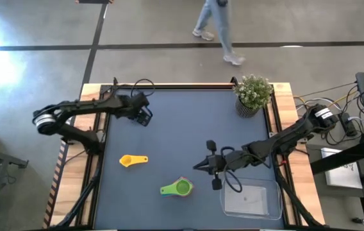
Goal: Nest measuring cups in basket
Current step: Stack the blue measuring cup on top of the light green measuring cup
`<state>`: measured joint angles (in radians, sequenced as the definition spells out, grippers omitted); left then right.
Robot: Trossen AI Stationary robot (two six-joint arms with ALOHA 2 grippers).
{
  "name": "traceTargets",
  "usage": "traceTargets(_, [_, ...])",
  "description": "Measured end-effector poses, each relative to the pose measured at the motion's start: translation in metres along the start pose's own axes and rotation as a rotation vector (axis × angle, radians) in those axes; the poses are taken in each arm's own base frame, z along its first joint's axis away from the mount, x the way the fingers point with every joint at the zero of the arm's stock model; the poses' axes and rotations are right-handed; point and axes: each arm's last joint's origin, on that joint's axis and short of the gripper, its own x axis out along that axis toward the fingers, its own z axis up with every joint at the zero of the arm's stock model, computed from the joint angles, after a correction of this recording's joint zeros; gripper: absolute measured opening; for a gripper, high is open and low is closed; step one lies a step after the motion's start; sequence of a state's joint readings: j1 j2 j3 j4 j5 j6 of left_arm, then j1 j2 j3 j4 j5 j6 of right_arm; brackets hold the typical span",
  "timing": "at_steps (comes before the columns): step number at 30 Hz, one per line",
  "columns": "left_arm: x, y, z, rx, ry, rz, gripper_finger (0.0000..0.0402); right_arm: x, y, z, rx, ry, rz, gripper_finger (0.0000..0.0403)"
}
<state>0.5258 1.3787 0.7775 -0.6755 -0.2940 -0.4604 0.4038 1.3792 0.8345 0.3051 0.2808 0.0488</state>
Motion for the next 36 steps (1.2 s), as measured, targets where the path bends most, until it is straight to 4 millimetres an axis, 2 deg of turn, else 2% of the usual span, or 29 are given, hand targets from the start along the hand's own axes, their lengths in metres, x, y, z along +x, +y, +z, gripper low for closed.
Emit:
traceTargets(5, [0.015, -0.003, 0.012, -0.036, 0.081, 0.051, 0.0263, -0.001, 0.004, -0.003, -0.007, 0.018, 0.011, 0.0009])
traceTargets(10, [0.024, -0.007, 0.017, -0.062, 0.093, 0.059, 0.0263, -0.003, 0.008, -0.002, -0.012, 0.014, 0.023, 0.0009])
traceTargets(26, [0.028, -0.002, 0.025, -0.176, 0.028, 0.039, 0.0253, -0.003, 0.008, -0.001, -0.009, 0.006, 0.017, 0.0009])
traceTargets(36, [0.038, -0.001, 0.018, -0.166, 0.072, 0.063, 0.0253, -0.003, 0.008, -0.001, -0.015, 0.007, 0.017, 0.0009])
